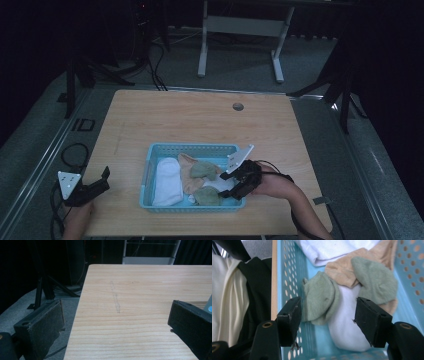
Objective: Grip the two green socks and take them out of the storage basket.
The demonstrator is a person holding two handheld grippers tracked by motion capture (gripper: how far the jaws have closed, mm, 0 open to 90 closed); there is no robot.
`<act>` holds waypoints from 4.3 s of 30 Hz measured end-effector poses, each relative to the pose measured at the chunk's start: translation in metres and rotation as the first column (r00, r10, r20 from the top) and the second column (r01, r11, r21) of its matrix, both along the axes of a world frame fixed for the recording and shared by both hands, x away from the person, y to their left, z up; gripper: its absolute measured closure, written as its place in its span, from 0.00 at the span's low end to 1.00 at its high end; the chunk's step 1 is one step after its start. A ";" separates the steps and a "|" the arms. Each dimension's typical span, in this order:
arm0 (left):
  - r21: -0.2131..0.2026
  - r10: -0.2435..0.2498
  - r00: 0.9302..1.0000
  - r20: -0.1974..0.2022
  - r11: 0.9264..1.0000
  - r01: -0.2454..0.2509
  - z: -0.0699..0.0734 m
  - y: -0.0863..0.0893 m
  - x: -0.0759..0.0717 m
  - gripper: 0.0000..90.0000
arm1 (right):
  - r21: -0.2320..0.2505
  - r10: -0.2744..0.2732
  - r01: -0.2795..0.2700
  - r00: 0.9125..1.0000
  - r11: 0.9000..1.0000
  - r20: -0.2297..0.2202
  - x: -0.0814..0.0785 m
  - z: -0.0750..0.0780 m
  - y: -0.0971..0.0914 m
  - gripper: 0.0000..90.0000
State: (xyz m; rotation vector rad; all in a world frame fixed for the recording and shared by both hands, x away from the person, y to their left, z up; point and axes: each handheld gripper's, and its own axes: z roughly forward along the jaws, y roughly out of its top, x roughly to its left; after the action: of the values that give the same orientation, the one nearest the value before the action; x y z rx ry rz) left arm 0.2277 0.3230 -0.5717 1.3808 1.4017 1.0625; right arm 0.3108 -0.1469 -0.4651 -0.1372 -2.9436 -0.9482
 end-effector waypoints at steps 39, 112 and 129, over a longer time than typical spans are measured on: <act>0.008 0.000 1.000 -0.007 1.000 0.000 0.000 0.000 0.001 0.01 | -0.215 0.095 -0.093 0.995 0.972 -0.002 0.004 -0.027 0.054 0.88; 0.034 0.003 1.000 -0.013 0.999 -0.003 -0.001 -0.004 0.001 0.01 | -0.013 -0.316 0.322 0.937 0.947 0.147 0.007 0.057 -0.139 0.88; 0.037 0.003 1.000 -0.013 0.999 -0.003 -0.001 -0.004 0.001 0.01 | -0.033 -0.356 0.359 0.932 0.933 0.064 0.006 -0.001 -0.165 0.88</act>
State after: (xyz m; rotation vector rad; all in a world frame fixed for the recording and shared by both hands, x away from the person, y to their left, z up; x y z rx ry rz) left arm 0.2291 0.3186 -0.5725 1.4148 1.4001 1.0884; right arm 0.3170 -0.3116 -0.4664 -0.6810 -3.0525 -0.9326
